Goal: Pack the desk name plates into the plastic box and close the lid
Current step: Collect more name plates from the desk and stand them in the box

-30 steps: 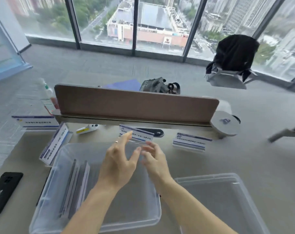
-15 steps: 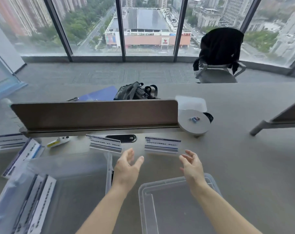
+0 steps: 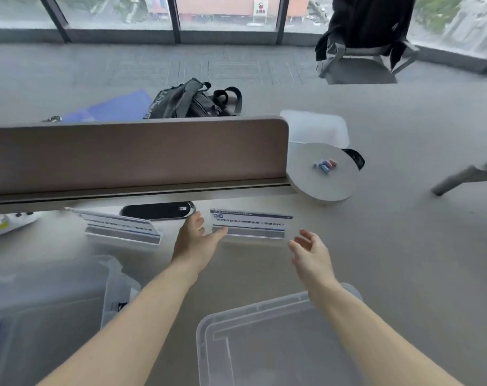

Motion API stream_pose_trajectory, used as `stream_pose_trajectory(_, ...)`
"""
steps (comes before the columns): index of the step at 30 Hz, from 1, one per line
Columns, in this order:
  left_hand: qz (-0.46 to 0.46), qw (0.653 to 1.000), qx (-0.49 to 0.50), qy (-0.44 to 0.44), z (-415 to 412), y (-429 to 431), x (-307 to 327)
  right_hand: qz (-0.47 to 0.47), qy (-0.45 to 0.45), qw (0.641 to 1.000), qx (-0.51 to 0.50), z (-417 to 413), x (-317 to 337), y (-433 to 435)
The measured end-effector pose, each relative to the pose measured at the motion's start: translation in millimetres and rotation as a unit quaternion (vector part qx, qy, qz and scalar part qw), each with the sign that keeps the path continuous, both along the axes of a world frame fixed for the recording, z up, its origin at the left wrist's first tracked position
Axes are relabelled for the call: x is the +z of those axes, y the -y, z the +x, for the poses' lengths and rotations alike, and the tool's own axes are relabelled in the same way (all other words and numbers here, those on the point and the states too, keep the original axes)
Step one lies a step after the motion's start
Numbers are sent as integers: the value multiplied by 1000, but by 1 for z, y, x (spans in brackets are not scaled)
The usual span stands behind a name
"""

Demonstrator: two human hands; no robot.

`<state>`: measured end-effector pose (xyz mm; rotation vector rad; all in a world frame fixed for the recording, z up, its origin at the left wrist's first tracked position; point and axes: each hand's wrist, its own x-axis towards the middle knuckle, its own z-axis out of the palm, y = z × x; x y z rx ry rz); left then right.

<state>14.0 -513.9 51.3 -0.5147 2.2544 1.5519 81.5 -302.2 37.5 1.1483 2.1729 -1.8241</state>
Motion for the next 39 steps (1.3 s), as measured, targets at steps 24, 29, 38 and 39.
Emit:
stream_pose_trajectory(24, -63, 996, 12, -55, -8, -24, -6, 13, -113, 993, 40, -33, -10, -10)
stream_pose_trajectory(29, -100, 987, -52, -115, 18, -7, 119, 5, -172, 985, 29, -12, 91, -11)
stream_pose_trajectory(38, -219, 939, -177, -198, 95, 78, 301, -13, -278, 949, 147, 24, 260, 38)
stream_pose_trajectory(39, -237, 927, -182, -226, 104, 86, 316, 9, -291, 943, 163, 26, 269, 50)
